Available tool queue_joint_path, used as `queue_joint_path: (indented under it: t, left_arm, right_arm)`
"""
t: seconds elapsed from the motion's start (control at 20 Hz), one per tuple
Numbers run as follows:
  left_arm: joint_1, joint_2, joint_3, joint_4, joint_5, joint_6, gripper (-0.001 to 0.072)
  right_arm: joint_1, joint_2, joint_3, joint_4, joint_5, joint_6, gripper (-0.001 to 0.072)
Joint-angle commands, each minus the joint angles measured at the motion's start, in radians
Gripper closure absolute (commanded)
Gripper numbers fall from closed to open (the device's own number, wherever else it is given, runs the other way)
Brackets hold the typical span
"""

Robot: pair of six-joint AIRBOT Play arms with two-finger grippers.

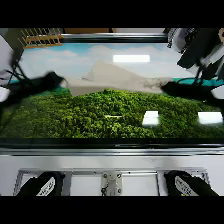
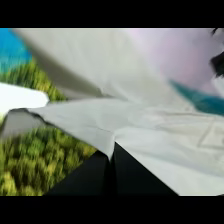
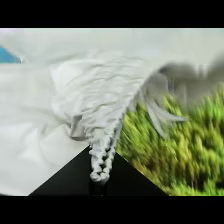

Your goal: Fold the clothes and pants, and hang the long-sleeved shirts on hangers.

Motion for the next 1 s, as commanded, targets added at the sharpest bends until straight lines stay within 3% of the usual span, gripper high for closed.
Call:
queue_joint_path:
  t: [0.0, 0.3, 0.5, 0.7, 0.95]
  left_arm:
    - [0.029, 0.177, 0.291, 0.023, -0.008, 0.000, 0.0701]
    - [0.029, 0.364, 0.484, 0.023, -0.005, -0.001, 0.0701]
    - [0.030, 0.341, 0.481, 0.024, -0.018, -0.003, 0.0702]
    - [0.029, 0.150, 0.341, 0.021, -0.044, -0.029, 0.0701]
    - [0.001, -0.315, 0.311, -0.022, -0.037, -0.027, 0.0701]
  right_arm:
    - [0.001, 0.200, 0.245, -0.051, 0.149, 0.129, 0.0699]
    - [0.000, 0.496, 0.313, -0.052, 0.171, 0.349, 0.0699]
    - [0.000, 0.535, 0.311, -0.051, 0.326, 0.526, 0.0699]
    - [0.002, 0.412, 0.271, -0.051, 0.525, 0.599, 0.0700]
    - [0.085, 0.104, 0.158, -0.122, 0.467, 0.516, 0.0699]
